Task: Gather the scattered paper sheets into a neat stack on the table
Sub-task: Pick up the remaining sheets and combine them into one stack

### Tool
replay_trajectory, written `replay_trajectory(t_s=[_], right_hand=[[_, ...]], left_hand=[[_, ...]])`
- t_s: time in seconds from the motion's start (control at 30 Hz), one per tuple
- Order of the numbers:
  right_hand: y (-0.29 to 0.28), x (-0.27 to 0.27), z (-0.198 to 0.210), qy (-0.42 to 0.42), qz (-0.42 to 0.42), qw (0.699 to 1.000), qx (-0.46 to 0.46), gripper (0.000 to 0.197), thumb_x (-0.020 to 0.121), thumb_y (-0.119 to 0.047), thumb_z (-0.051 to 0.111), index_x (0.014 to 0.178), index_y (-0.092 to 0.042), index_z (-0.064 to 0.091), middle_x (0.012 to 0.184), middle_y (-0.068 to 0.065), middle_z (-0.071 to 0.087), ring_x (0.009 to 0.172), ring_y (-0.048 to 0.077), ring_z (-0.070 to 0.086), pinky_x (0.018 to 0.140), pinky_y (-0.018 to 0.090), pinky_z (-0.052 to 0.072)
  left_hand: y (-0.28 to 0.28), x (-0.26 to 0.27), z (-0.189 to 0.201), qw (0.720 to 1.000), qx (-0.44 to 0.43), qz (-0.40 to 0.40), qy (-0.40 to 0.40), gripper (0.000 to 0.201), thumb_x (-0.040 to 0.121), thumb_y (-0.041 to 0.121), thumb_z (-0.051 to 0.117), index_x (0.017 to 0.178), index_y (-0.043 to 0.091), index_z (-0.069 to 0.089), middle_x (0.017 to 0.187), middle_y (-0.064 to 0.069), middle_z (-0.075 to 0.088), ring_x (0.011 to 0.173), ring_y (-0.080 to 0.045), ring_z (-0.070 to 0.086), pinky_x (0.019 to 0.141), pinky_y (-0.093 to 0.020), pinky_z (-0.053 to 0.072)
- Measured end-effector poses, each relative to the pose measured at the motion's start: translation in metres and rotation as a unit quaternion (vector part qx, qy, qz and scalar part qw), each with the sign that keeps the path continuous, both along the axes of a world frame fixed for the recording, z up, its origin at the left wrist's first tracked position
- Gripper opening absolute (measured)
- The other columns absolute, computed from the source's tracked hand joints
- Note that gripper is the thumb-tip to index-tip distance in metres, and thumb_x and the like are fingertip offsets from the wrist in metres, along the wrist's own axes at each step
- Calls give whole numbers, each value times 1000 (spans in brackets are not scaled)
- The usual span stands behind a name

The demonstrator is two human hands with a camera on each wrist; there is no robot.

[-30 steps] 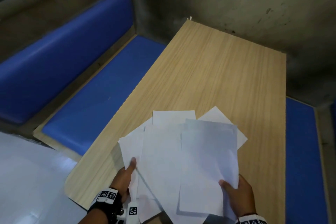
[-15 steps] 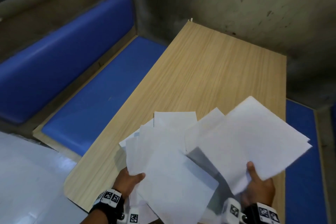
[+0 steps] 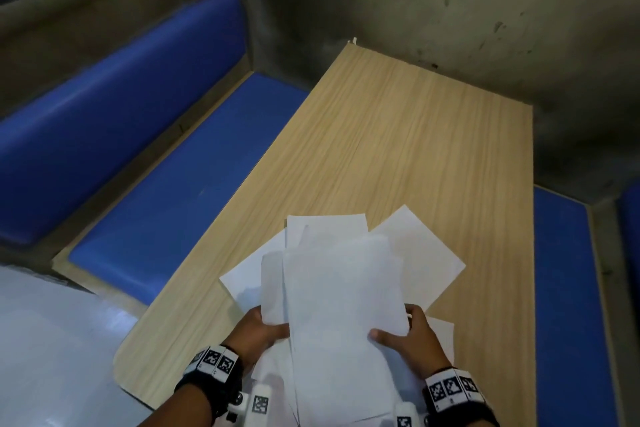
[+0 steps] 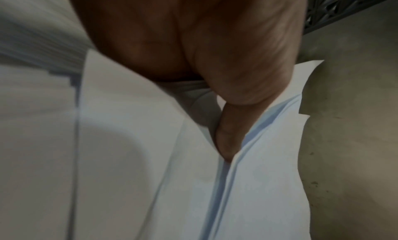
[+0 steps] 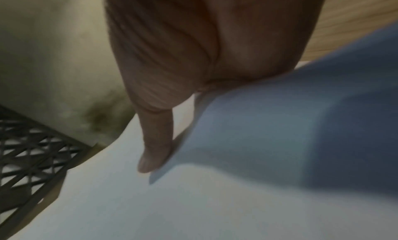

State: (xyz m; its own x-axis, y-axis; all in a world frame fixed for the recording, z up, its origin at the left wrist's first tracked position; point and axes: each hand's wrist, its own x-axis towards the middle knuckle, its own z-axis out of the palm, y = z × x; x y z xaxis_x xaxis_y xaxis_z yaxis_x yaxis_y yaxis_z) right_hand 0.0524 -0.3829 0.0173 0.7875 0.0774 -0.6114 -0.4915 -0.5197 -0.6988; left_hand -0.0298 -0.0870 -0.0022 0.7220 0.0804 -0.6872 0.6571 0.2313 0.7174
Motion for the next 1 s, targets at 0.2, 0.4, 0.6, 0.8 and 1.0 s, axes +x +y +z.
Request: replay_trajectory(t_s=[0.2,0.4,0.6,0.8,1.0], right_hand=[[0,2,3,-25,38,998,42,39,73,-15,83,106,-27,65,103,-11,72,107,19,67,74,17,51],[-11,4,20,-193,-136,969,72,72,63,-55,83,99,4,64,97,12,67,97,26,66,89,36,51],[-15,-6,41,-239,-105,958,120,61,57,-39,86,110,-14,70,106,-16,75,103,-1,67,88,11,50],[-19,-19,8,-189,-167,956,147,95,36,-49,97,119,-16,65,110,3,75,105,22,69,95,44,55],[-13,-18,13,-183,-157,960,142,59,69,-26,88,122,-23,64,114,-3,73,107,18,67,100,47,50]], left_hand=[[-8,12,26,999,-20,5,-31,87,55,80,71,118,20,69,107,1,79,100,-20,75,92,-41,57],[-28,33,69,988,28,-20,-154,64,57,21,96,114,13,69,105,-4,79,101,-24,74,85,-37,60],[-46,41,76,974,94,-57,-197,41,59,11,95,92,26,75,85,22,78,81,8,72,68,-12,53],[-49,33,54,969,123,-78,-201,45,62,16,94,102,27,77,98,15,79,92,-2,73,79,-21,56],[-54,34,61,964,127,-67,-222,49,64,22,93,110,26,76,107,9,78,101,-9,72,87,-29,58]])
